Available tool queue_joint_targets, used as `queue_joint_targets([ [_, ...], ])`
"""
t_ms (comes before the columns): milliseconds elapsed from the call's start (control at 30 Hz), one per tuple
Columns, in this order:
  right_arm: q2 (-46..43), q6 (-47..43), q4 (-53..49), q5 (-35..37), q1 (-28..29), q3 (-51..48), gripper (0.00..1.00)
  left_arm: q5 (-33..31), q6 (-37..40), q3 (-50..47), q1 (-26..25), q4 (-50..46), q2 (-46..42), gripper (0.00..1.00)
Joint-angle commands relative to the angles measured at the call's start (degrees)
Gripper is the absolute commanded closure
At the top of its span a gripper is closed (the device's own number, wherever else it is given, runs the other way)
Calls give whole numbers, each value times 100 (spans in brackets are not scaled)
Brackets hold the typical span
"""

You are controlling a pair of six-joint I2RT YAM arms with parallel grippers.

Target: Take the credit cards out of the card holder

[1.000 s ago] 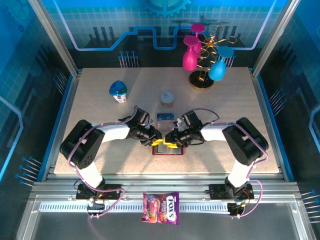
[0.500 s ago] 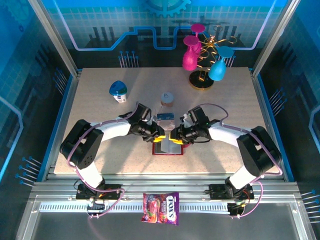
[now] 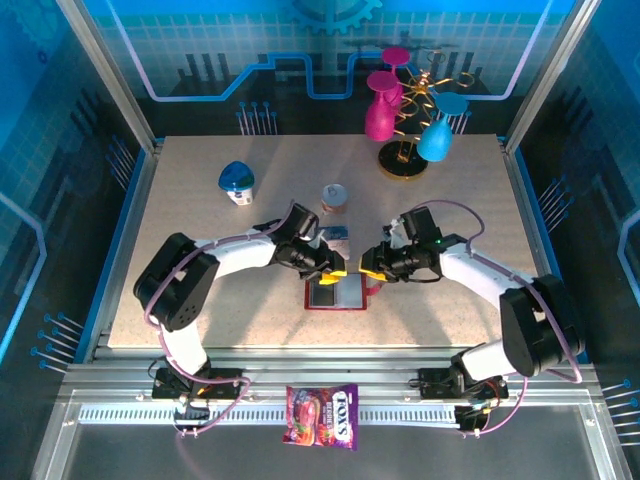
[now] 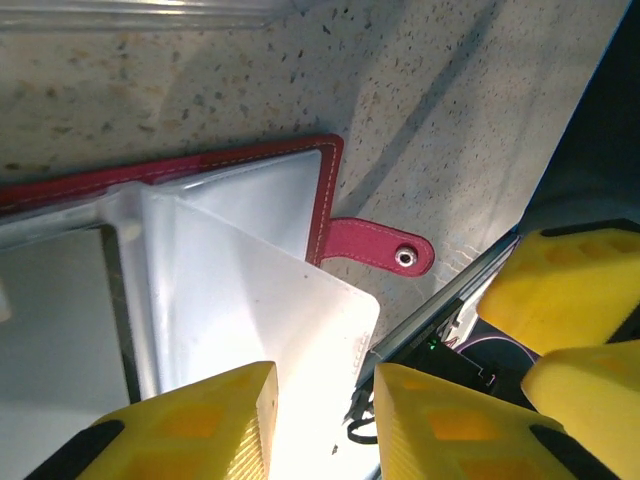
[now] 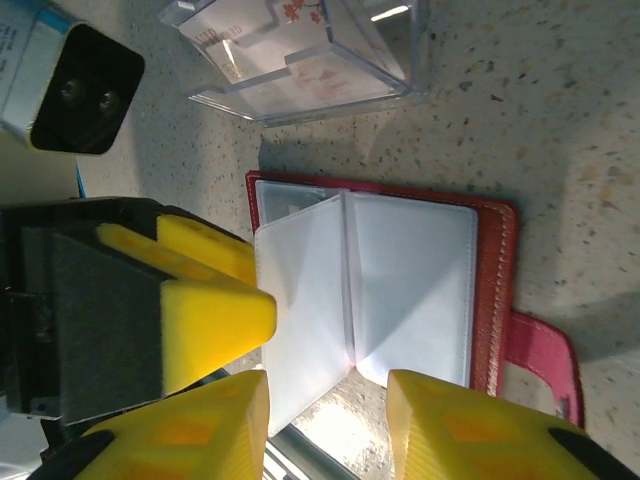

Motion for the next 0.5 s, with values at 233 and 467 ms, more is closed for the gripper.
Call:
queue_joint_targets([
  [233,-411,-275,-537,88,-219,-32,61,196,7,406,-244,25,449,61],
  [467,-492,-236,-517,55,-219,-125,61,190,-45,428,-293,127,539,58],
])
